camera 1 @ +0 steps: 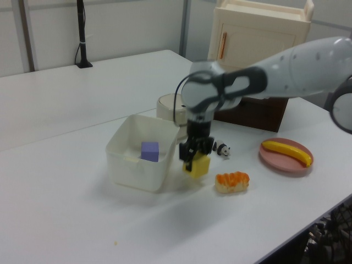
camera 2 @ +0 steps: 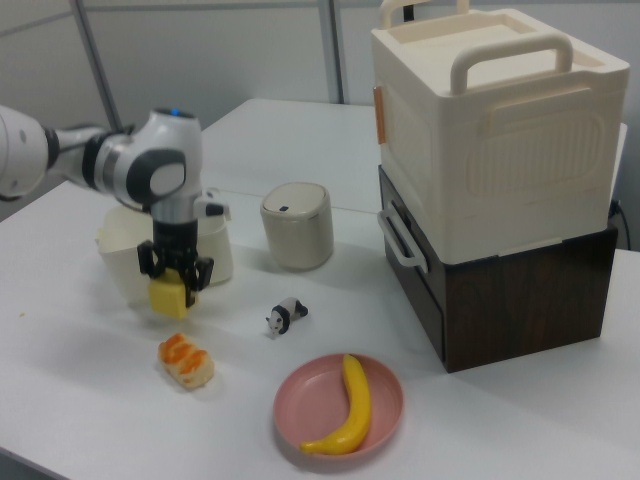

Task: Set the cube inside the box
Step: 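Lift the yellow cube and carry it over the cream box, then lower the yellow cube into the box beside the purple cube and release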

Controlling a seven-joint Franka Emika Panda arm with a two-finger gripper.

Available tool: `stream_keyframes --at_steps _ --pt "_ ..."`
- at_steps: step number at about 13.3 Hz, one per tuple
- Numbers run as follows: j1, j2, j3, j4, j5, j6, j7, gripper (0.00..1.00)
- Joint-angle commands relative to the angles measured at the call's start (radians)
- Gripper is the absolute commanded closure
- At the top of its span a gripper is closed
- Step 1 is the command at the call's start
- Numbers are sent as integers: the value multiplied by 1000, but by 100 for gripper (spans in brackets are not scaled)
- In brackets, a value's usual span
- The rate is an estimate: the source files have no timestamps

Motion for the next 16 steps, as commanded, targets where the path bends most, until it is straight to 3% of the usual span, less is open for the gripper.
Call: stream_keyframes --at_steps 1,4,7,9,14,16 --pt "-41 -98 -5 100 15 -149 -28 90" --pt "-31 -58 -2 232 142 -61 22 86" --pt "-8 11 6 245 172 171 39 74" --pt "44 60 6 245 156 303 82 0" --pt "71 53 5 245 161 285 101 0" --pt "59 16 -6 245 100 143 165 0"
